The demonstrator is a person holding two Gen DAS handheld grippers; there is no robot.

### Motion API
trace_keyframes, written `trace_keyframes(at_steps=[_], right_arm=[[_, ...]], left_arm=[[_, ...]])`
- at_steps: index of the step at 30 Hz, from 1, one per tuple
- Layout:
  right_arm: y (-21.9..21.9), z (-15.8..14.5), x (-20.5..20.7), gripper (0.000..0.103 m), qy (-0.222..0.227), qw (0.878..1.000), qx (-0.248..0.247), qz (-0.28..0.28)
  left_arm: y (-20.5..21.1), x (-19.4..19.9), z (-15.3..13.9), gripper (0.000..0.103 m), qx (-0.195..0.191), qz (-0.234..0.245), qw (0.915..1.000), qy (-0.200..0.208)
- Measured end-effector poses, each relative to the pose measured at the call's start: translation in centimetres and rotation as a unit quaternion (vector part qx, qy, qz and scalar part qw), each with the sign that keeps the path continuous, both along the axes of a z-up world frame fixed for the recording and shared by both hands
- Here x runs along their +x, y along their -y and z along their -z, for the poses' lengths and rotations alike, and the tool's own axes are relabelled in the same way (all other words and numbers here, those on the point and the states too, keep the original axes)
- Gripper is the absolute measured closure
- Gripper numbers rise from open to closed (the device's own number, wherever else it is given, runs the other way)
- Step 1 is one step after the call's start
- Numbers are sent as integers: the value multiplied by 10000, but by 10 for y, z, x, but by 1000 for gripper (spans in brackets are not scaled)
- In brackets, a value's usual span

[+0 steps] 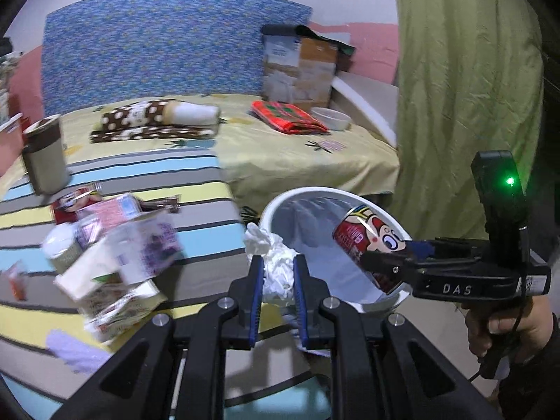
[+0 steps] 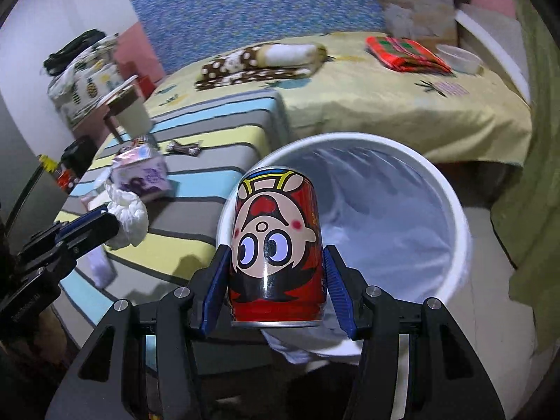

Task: Collect trash
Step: 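Carry both items over the bin and open both grippers to drop them, then move both grippers back over the trash on the bed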

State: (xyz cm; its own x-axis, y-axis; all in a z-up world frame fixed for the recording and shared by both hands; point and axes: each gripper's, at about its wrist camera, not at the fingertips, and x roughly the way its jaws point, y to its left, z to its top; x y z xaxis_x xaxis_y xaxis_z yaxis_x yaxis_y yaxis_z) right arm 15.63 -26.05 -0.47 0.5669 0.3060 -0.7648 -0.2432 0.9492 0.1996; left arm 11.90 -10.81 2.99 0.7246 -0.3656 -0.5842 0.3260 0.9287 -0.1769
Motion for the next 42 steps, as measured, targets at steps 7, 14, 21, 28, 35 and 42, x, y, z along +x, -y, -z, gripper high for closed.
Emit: trace_keyframes(at_steps=[7, 14, 21, 28, 35, 42], right_arm=[[30, 20, 2, 48, -193, 9993, -79, 318], [42, 29, 6, 48, -337, 9984, -136, 430], [50, 30, 8, 48, -398, 9974, -187, 568], [52, 22, 7, 48, -286, 9975, -153, 625], [44, 11, -4, 48, -116, 9983, -94, 561], [29, -3, -19, 48, 133, 9989, -36, 444]], left_arm=[[34, 24, 9, 85, -20, 404, 9991, -151], [59, 47, 26, 84, 32, 614, 9974, -378], [61, 54, 39, 61, 2, 605, 9969, -512], [54, 55, 40, 59, -66, 538, 9970, -555], [39, 45, 31, 59, -278, 473, 9970, -544], [21, 27, 19, 59, -270, 282, 9984, -403]])
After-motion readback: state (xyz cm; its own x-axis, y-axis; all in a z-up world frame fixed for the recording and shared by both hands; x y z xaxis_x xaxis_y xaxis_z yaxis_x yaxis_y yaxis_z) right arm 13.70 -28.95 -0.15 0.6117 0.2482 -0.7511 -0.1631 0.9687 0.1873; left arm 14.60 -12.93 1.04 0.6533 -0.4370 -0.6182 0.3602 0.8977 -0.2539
